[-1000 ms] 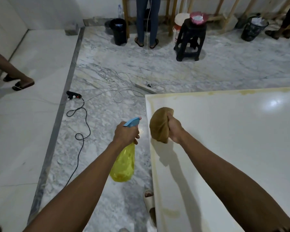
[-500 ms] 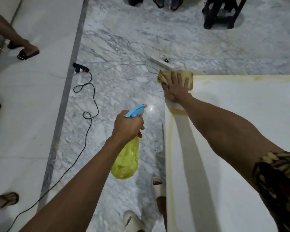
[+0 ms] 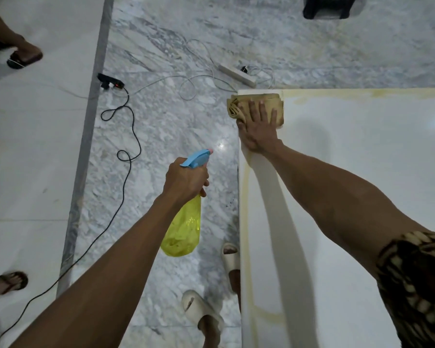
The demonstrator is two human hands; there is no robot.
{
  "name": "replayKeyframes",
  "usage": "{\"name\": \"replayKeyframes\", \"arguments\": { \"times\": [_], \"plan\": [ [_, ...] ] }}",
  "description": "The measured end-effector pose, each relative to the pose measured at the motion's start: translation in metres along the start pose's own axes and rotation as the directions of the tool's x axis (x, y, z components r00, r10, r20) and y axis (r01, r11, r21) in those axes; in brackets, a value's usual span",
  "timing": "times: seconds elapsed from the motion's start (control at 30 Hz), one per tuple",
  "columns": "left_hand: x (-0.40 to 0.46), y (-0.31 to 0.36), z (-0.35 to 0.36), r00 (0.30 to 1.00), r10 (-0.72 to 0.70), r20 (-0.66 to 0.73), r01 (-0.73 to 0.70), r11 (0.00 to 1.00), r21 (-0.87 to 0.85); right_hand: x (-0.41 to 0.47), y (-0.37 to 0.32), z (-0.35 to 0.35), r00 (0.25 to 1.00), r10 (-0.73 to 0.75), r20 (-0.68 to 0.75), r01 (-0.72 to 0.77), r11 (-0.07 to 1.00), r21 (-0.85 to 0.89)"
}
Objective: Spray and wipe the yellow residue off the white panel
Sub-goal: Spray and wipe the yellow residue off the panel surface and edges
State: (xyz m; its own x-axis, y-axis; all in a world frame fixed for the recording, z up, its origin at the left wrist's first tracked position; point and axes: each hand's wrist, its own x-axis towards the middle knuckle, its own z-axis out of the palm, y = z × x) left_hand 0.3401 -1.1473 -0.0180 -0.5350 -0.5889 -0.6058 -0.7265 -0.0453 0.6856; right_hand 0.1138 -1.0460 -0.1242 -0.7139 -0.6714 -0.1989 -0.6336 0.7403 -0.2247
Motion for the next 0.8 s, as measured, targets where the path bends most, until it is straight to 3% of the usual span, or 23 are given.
{"name": "replayKeyframes", "arguments": {
  "times": [0.37,0.8],
  "plan": [
    [-0.062,-0.030,0.014,0.998,0.034,0.048,-0.032,0.999,-0.024,-0.103,-0.005,0.033,1.000,-0.027,-0.014,0.026,0.999,-0.040],
    [-0.170,-0.120,0.009,0.989,0.078,0.124,-0.085,0.995,0.059,-0.304,-0.040,0.078,0.998,0.041,-0.040,-0.042,0.999,-0.022]
  ]
}}
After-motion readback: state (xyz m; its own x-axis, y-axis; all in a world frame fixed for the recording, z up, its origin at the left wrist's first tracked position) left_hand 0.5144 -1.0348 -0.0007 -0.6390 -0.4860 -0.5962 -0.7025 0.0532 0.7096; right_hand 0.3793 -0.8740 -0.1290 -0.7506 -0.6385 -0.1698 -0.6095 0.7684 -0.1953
